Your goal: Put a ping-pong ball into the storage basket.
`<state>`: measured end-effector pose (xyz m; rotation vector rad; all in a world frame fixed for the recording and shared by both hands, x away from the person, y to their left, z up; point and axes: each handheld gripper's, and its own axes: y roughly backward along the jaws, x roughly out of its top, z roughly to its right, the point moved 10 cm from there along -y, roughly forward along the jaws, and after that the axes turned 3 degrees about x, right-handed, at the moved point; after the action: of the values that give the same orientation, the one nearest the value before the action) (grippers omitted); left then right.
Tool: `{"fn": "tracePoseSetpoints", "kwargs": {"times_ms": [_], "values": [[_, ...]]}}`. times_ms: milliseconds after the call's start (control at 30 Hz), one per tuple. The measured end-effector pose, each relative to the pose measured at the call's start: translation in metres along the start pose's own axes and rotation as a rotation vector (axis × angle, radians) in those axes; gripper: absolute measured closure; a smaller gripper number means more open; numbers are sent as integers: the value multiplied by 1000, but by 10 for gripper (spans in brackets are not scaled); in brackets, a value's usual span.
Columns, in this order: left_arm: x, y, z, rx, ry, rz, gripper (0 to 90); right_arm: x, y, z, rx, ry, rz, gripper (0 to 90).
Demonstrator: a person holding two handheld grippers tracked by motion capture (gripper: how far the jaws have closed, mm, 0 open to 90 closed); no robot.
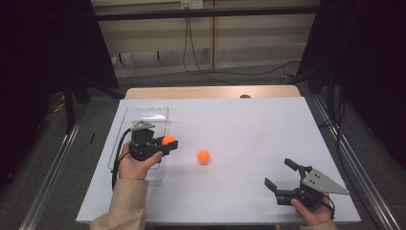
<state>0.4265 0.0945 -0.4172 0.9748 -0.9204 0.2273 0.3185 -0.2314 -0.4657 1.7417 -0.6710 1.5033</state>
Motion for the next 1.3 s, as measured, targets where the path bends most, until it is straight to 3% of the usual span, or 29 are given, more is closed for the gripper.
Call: {"fn": "tracePoseSetpoints", "kwargs": {"times_ms": [1300], "values": [[8, 9, -17, 20, 31, 29, 508, 0, 0, 0, 1, -1, 0, 32]]}}
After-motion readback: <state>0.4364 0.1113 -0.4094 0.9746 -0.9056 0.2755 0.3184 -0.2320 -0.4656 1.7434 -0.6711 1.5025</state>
